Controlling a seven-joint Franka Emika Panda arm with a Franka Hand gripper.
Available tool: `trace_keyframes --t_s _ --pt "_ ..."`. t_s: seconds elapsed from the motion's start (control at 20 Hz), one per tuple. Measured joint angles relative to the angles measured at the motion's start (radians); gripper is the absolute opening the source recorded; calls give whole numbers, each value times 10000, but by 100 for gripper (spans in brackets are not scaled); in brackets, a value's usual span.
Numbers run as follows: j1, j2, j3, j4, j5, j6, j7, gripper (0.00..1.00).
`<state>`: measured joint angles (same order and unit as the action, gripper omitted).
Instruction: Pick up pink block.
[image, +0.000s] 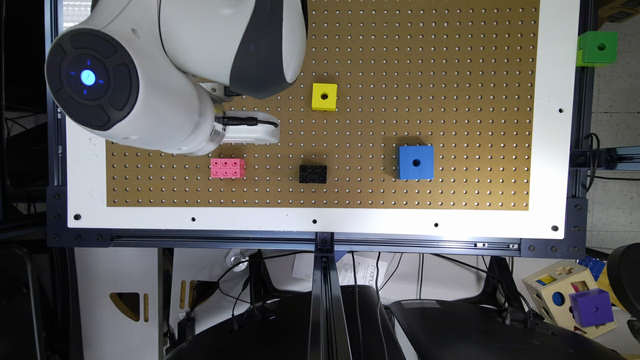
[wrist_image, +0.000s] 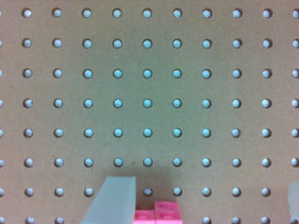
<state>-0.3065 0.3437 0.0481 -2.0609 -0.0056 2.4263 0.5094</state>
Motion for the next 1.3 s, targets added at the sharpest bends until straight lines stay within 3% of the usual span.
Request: trace_keyframes --t_s 0.2,0.35,0.55,0.7,1.0,1.3 --pt "-21 1 -23 -6 0 7 14 100" --pt "-135 21 -88 101 -2 36 -22 100" --pt "-289 361 -90 646 -10 33 -49 100" --pt "-301 799 -90 1146 -10 29 -49 100" --pt "-305 1973 -90 1456 -14 748 -49 100" --pt "-302 2101 -74 1705 -14 736 -49 100"
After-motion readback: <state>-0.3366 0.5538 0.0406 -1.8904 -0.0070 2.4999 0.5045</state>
